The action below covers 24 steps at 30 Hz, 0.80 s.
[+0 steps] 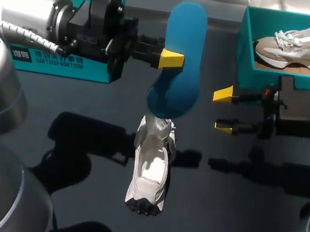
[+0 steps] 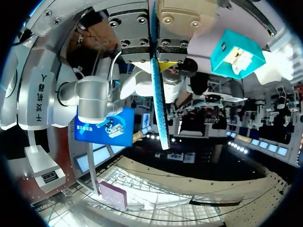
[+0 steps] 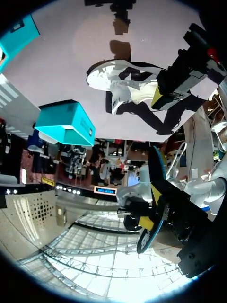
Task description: Take the shoe out of the shoebox, open the shoe tongue, remove and reinsert the insole, then place the shoe into the shoebox
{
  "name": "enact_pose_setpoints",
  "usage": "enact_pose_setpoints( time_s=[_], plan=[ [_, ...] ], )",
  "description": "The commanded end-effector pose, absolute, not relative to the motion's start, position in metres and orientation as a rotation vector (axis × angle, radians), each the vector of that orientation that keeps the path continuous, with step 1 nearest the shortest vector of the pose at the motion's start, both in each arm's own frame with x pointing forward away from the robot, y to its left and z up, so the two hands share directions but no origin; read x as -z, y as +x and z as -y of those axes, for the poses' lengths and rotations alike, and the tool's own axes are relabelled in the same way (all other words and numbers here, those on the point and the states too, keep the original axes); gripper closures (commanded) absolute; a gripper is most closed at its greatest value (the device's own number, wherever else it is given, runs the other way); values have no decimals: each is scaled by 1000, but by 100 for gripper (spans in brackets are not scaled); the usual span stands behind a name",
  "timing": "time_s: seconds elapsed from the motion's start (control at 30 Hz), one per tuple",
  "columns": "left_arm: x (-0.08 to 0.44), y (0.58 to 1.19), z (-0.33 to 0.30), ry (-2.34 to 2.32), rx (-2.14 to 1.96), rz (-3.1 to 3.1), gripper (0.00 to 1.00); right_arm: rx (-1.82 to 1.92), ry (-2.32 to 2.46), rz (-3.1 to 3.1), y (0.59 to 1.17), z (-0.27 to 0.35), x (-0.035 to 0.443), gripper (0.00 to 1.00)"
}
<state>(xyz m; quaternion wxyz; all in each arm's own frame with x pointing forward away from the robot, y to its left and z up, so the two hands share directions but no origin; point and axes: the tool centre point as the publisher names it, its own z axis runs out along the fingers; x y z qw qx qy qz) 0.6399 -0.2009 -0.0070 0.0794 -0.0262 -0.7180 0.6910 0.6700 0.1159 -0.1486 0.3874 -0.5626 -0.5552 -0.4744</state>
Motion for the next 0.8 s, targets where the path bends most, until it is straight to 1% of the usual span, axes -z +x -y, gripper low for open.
enact_pose_setpoints(
  time_s=[0.03, 0.13, 0.2, 0.27, 0.37, 0.8],
  plan=[
    [5, 637, 199, -279, -2139, 2271, 100, 1207, -1433, 1413, 671, -118, 149, 0],
    [16, 633, 194, -482, -2209, 2127, 100, 1207, -1433, 1413, 671, -118, 149, 0],
    [23, 628, 192, -774, -2239, 2080, 100, 1207, -1433, 1413, 671, -118, 149, 0],
    [23, 629, 191, -791, -2332, 1933, 100, 1207, -1433, 1413, 671, -118, 149, 0],
    [29, 629, 195, -911, -2316, 1949, 100, 1207, -1433, 1413, 671, -118, 149, 0],
    [29, 628, 197, -917, -2300, 1956, 100, 1207, -1433, 1413, 671, -118, 149, 0]
  ],
)
